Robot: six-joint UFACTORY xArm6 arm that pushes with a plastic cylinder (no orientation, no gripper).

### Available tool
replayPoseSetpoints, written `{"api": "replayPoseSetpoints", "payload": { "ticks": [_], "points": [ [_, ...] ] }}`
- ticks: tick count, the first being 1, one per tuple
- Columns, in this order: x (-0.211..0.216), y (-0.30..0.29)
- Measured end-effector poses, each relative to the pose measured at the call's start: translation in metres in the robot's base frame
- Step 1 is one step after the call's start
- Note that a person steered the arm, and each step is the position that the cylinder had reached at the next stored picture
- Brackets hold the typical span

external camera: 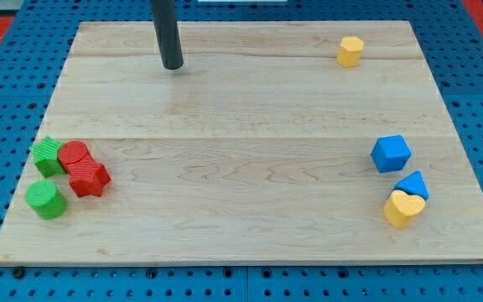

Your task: Slide your arm to the top center

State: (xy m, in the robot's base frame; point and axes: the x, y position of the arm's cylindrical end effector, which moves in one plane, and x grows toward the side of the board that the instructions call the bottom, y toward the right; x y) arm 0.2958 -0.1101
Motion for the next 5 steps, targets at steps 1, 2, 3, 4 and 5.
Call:
{"api": "replayPoseSetpoints", "payload": {
  "ticks": [1,2,3,4,5],
  "points": [
    [0.0,0.001],
    [-0.004,0.013],
    [-0.01,0.045],
    [-0.013,0.091],
    [-0.036,0.118]
  ]
}}
